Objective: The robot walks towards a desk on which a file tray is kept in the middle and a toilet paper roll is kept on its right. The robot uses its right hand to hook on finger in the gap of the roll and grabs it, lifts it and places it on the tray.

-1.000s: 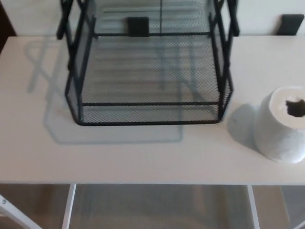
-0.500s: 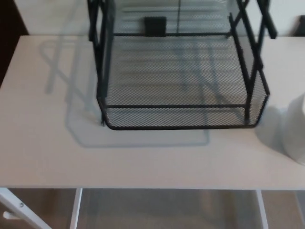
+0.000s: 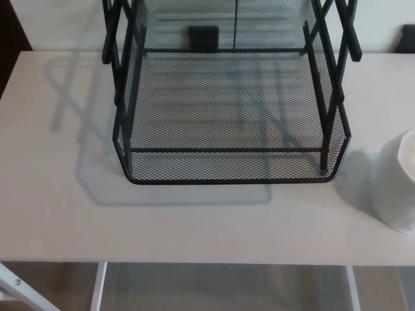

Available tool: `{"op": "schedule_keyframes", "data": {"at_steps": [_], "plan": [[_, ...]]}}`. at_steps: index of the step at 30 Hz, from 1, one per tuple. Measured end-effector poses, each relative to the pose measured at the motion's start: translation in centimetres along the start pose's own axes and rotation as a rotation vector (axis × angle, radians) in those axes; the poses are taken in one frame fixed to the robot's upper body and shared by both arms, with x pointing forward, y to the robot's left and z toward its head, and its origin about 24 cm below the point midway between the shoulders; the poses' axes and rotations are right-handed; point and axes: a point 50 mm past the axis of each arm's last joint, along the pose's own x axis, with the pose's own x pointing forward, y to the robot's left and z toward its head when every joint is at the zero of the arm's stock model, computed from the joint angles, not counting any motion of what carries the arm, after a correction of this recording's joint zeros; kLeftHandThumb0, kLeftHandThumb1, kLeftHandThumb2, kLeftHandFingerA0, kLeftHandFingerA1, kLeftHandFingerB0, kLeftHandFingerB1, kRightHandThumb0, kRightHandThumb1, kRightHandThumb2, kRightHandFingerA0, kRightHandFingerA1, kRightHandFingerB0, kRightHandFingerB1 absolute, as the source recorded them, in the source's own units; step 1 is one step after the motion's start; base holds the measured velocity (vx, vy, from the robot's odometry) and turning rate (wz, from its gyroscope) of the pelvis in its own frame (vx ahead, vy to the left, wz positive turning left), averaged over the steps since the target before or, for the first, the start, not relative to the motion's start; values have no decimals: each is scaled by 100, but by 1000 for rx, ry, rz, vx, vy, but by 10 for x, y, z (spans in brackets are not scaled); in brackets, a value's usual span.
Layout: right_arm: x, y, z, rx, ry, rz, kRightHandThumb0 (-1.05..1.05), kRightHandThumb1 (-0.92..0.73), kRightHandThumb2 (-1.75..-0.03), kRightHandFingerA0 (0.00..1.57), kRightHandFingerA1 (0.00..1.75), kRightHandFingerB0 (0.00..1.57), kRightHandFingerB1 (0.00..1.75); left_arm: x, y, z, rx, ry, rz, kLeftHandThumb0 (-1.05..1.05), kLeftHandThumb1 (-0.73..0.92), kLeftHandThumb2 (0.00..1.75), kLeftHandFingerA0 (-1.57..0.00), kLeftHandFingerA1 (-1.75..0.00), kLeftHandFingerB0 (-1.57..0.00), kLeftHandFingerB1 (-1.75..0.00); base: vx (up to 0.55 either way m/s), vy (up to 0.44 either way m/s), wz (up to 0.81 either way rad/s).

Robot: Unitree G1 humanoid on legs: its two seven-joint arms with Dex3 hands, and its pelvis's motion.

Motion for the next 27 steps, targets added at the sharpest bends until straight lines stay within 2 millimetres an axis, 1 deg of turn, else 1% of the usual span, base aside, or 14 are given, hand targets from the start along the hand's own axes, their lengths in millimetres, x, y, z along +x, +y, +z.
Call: {"op": "schedule_keyframes", "data": {"at_steps": [2,3,5,6,10,12,13,14,16,20,22,24,25,27], "plan": [[-2,-6,7,75,-52,-32,-52,-54,-68,3,20,7,27,0,0,0,0,1,0,-75,84,65,-23,-40,-16,-32,0,0,0],[-3,-10,12,120,-82,-50,-57,-40,-75,0,13,1,22,0,0,0,0,1,0,-78,69,97,-18,-49,-13,-44,0,0,0],[-4,-16,22,206,-140,-82,-56,-43,-82,0,37,0,31,0,0,0,0,-1,-1,-74,84,65,-22,-42,-17,-33,0,0,0],[-4,-19,28,242,-170,-98,-59,-58,-60,11,38,6,24,0,0,0,0,-2,-1,-75,86,66,-24,-42,-19,-33,0,0,0],[-9,-30,64,359,-348,-164,-64,-41,-81,6,50,0,26,0,-1,4,3,-19,-4,-73,84,65,-25,-41,-20,-33,0,0,0],[-12,-33,79,363,-412,-182,-71,-57,-57,31,47,12,34,0,-1,6,3,-25,-5,-73,83,65,-24,-42,-19,-33,0,0,0],[-14,-35,88,357,-445,-192,-77,-57,-58,37,62,13,51,0,-1,7,4,-28,-6,-77,68,96,-18,-50,-14,-45,0,0,0],[-16,-35,96,344,-476,-198,-90,-49,-86,40,71,12,59,0,-1,7,7,-33,-7,-75,84,65,-24,-44,-17,-34,0,0,0],[-23,-35,117,291,-560,-198,-86,-55,-57,58,76,18,69,-1,-1,7,13,-36,-8,-75,83,65,-25,-44,-20,-35,0,0,0],[-36,-27,144,198,-670,-167,-69,-58,-58,41,52,8,32,0,-1,6,11,-32,-8,-76,82,65,-23,-42,-18,-34,0,0,0],[-41,-20,152,138,-705,-145,-65,-44,-82,29,58,4,34,0,-1,6,11,-30,-8,-76,83,65,-22,-41,-17,-33,0,0,0],[-48,-9,162,41,-741,-107,-65,-57,-57,28,49,6,30,0,-1,6,11,-28,-8,-76,82,65,-26,-42,-18,-33,0,0,0],[-50,-4,166,-1,-754,-92,-68,-44,-81,20,55,5,29,0,-1,6,10,-28,-8,-75,81,65,-26,-41,-18,-33,0,0,0],[-56,6,173,-91,-778,-59,-37,-34,-93,5,52,0,51,0,-2,6,11,-29,-9,-79,67,97,-20,-51,-13,-44,0,0,0]]}}
